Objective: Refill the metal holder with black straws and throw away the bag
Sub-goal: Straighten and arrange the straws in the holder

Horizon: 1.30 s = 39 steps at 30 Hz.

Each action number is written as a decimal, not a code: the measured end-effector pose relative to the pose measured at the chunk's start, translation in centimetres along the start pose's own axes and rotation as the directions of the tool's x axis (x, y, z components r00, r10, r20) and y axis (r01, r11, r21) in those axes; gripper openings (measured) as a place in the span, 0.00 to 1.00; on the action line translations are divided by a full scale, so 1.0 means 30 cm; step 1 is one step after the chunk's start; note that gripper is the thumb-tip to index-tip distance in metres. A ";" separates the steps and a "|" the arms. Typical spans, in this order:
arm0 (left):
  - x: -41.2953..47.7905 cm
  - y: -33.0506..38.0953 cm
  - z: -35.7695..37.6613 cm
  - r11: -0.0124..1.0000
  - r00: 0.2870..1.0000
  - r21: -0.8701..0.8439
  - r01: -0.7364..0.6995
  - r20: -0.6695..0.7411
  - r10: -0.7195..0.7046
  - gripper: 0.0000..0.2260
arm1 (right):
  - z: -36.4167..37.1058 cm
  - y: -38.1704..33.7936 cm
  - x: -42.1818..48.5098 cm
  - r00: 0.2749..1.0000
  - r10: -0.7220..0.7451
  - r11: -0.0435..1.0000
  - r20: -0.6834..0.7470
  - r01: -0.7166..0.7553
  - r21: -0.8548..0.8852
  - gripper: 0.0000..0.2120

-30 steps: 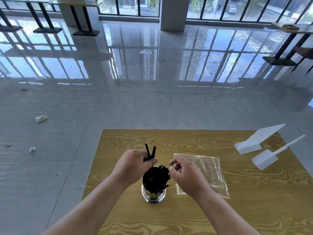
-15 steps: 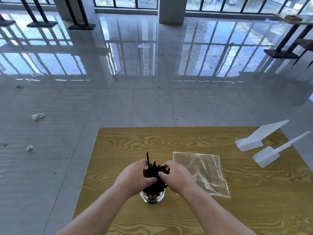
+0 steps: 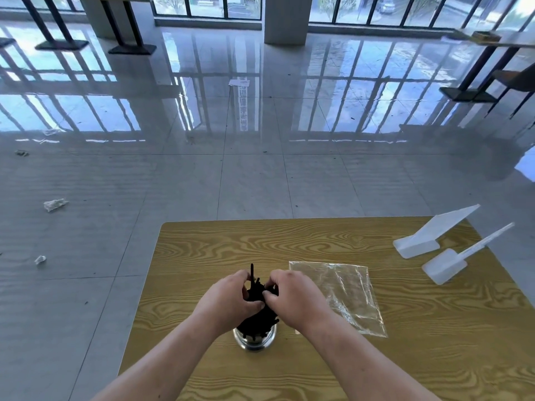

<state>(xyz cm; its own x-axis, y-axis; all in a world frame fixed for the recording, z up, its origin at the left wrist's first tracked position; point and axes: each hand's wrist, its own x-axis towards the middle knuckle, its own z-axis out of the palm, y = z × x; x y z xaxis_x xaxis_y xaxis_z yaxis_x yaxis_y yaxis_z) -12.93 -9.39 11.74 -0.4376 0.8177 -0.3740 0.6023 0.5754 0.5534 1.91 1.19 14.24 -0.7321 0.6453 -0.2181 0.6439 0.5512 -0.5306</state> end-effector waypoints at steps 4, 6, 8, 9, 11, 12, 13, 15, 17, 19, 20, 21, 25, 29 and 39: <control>0.001 -0.006 0.005 0.998 1.000 -0.064 0.016 -0.005 -0.017 0.25 | -0.054 -0.023 -0.010 1.000 -0.019 1.000 -0.005 0.019 -0.018 0.06; 0.008 -0.009 0.003 0.991 0.999 -0.130 0.032 -0.007 -0.033 0.27 | -0.088 -0.035 -0.012 1.000 -0.025 0.999 -0.013 0.024 -0.026 0.05; 0.016 -0.011 0.000 0.985 0.999 -0.169 0.045 0.010 -0.044 0.26 | -0.126 -0.048 -0.014 0.999 -0.035 0.999 -0.026 0.034 -0.036 0.03; 0.019 -0.011 -0.002 0.983 0.999 -0.175 0.049 0.023 -0.046 0.26 | -0.146 -0.055 -0.016 0.999 -0.041 0.998 -0.035 0.040 -0.045 0.03; 0.022 -0.010 -0.004 0.979 0.998 -0.200 0.051 0.045 -0.043 0.27 | -0.186 -0.069 -0.019 0.998 -0.051 0.998 -0.044 0.049 -0.051 0.02; 0.022 -0.010 -0.004 0.974 0.998 -0.220 0.051 0.051 -0.041 0.27 | -0.206 -0.075 -0.020 0.998 -0.055 0.997 -0.044 0.053 -0.048 0.02; 0.022 -0.010 -0.005 0.969 0.998 -0.241 0.051 0.054 -0.040 0.27 | -0.227 -0.080 -0.022 0.997 -0.058 0.997 -0.043 0.056 -0.045 0.03; 0.021 -0.012 -0.008 0.955 0.997 -0.290 0.056 0.059 -0.041 0.26 | -0.274 -0.090 -0.030 0.997 -0.067 0.997 -0.048 0.065 -0.040 0.03; 0.017 -0.013 -0.014 0.931 0.996 -0.360 0.066 0.074 -0.041 0.26 | -0.326 -0.097 -0.042 0.996 -0.070 0.997 -0.062 0.068 -0.031 0.03; 0.010 -0.011 -0.024 0.912 0.995 -0.404 0.078 0.089 -0.046 0.27 | -0.380 -0.100 -0.055 0.995 -0.060 0.998 -0.078 0.060 -0.009 0.03; 0.007 -0.008 -0.030 0.905 0.994 -0.417 0.086 0.096 -0.050 0.28 | -0.407 -0.100 -0.062 0.995 -0.054 0.999 -0.086 0.054 0.002 0.03; 0.004 -0.005 -0.035 0.898 0.993 -0.429 0.093 0.105 -0.052 0.29 | -0.432 -0.099 -0.069 0.994 -0.050 0.999 -0.094 0.051 0.010 0.04; -0.011 0.001 -0.050 0.853 0.985 -0.513 0.099 0.174 -0.009 0.25 | -0.512 -0.076 -0.096 0.989 -0.044 0.995 -0.145 0.056 0.081 0.05; -0.050 0.029 -0.077 0.797 1.000 -0.604 -0.003 0.021 0.020 0.26 | -0.569 -0.032 -0.111 0.968 -0.025 0.991 -0.250 0.057 0.122 0.06; -0.076 0.163 -0.167 0.436 0.982 -0.892 0.123 0.173 0.078 0.39 | -0.390 -0.049 -0.078 0.880 0.116 0.788 -0.461 0.201 0.582 0.03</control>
<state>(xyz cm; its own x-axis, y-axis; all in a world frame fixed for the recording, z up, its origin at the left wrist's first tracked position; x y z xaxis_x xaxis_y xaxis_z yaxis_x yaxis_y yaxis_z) -12.34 -8.51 19.03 -0.2672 0.8505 -0.4532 -0.3867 0.3361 0.8588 5.26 5.05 25.11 -0.4670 0.8756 0.1237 0.2311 0.2559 -0.9387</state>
